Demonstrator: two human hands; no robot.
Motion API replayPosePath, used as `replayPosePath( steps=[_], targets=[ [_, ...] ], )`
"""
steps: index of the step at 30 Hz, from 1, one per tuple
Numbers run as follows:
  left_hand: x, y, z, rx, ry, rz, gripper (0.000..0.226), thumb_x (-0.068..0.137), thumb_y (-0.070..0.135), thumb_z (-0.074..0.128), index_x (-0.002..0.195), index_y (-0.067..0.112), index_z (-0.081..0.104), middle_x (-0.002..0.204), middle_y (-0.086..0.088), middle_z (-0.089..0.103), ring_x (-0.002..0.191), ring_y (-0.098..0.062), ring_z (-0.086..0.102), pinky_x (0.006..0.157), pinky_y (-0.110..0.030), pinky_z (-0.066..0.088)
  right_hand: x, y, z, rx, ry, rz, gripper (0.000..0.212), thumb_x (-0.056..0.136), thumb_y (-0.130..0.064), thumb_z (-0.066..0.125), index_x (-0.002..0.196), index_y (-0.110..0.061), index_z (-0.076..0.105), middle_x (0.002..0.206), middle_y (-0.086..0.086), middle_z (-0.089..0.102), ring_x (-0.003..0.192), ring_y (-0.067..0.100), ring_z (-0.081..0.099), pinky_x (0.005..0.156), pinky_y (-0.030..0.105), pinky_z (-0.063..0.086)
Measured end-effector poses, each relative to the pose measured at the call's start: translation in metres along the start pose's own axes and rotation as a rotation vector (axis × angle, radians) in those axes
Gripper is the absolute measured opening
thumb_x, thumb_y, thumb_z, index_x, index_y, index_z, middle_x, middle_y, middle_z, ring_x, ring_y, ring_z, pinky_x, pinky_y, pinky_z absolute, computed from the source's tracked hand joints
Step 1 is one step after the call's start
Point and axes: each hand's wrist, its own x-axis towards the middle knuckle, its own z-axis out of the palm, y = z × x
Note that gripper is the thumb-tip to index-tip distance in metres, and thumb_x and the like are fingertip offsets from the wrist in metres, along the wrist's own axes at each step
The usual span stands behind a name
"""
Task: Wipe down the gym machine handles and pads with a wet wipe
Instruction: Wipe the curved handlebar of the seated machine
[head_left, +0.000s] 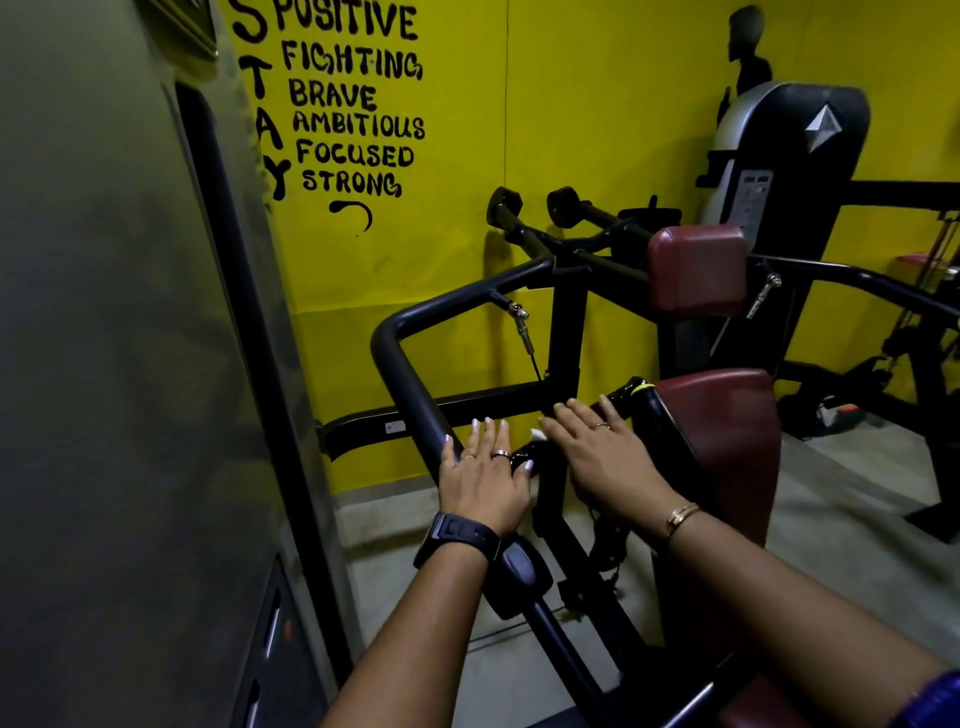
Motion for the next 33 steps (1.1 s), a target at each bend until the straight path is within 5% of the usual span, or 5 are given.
replayPosePath(
  steps=[5,13,20,27,33],
  targets=[
    [0.001,0.000,0.000,-0.008,-0.003,-0.004,0.065,0.103,0.048,0.025,0.157,0.019,0.004,0.164,0.000,0.003,0.151,-0.014,-0.003,0.120,-0.045,-0.004,-0.010,-0.029,0.028,-0.029,0.033,0.074,0.060,0.079,-0.019,0.035,0.131,0.006,0.052,0.132,0.032,0.052,0.127,0.043,0.047,0.116,0.045,0.009],
    [0.000,0.000,-0.001,-0.003,-0.004,0.004,0.065,0.103,0.048,0.024,0.157,0.019,0.003,0.164,0.000,0.003,0.151,-0.015,-0.004,0.121,-0.045,-0.003,0.006,-0.012,0.004,-0.086,0.006,0.101,0.053,0.103,-0.018,0.023,0.153,-0.013,0.008,0.161,0.011,0.004,0.149,0.024,-0.002,0.117,0.039,-0.009],
    [0.001,0.000,0.000,-0.010,-0.004,0.006,0.064,0.103,0.048,0.024,0.157,0.019,0.004,0.164,0.001,0.003,0.151,-0.014,-0.004,0.120,-0.045,-0.004,-0.008,-0.032,0.012,-0.002,0.057,0.173,0.050,0.080,-0.018,0.046,0.118,0.009,0.063,0.119,0.033,0.059,0.113,0.045,0.058,0.097,0.049,0.046],
    [0.001,-0.001,0.002,-0.016,0.000,0.010,0.064,0.103,0.049,0.025,0.157,0.020,0.005,0.164,0.001,0.003,0.151,-0.014,-0.004,0.121,-0.045,-0.004,0.007,-0.012,0.001,-0.043,0.029,0.138,0.044,0.101,-0.021,0.033,0.144,-0.015,0.027,0.153,0.009,0.027,0.147,0.024,0.010,0.119,0.040,0.003],
    [0.002,-0.002,0.003,-0.086,0.012,0.020,0.064,0.102,0.052,0.015,0.157,0.020,0.010,0.164,0.001,0.008,0.151,-0.013,0.000,0.120,-0.044,-0.004,-0.006,-0.021,0.009,-0.014,0.108,0.283,0.047,0.080,-0.010,0.052,0.120,0.014,0.058,0.122,0.036,0.056,0.117,0.048,0.054,0.094,0.052,0.048]
  ],
)
